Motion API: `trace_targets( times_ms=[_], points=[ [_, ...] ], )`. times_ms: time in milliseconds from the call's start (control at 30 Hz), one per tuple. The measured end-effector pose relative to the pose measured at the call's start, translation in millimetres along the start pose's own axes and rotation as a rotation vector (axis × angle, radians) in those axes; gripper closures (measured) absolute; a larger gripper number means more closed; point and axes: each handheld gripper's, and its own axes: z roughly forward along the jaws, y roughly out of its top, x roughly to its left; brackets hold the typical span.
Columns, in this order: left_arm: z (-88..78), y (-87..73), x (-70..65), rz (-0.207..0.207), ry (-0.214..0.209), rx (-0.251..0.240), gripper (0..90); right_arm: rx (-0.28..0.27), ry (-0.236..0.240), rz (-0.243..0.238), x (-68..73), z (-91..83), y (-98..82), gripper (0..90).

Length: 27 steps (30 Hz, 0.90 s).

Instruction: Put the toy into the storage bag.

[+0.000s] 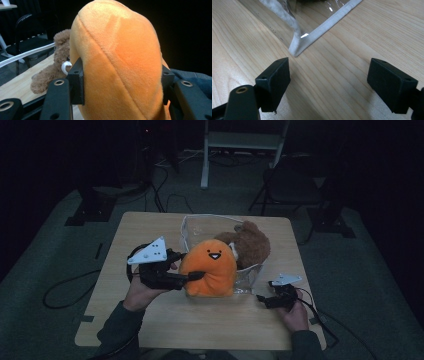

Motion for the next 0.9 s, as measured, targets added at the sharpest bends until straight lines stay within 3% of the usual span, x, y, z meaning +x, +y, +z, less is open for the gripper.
trace_targets(
  times_ms=[900],
  points=[
    [-1.6,19.9,13.5,0.002,0.014,-0.041,43.0,0.000,0.000,0.000,0.0,0.0,0.0,17.9]
  ],
)
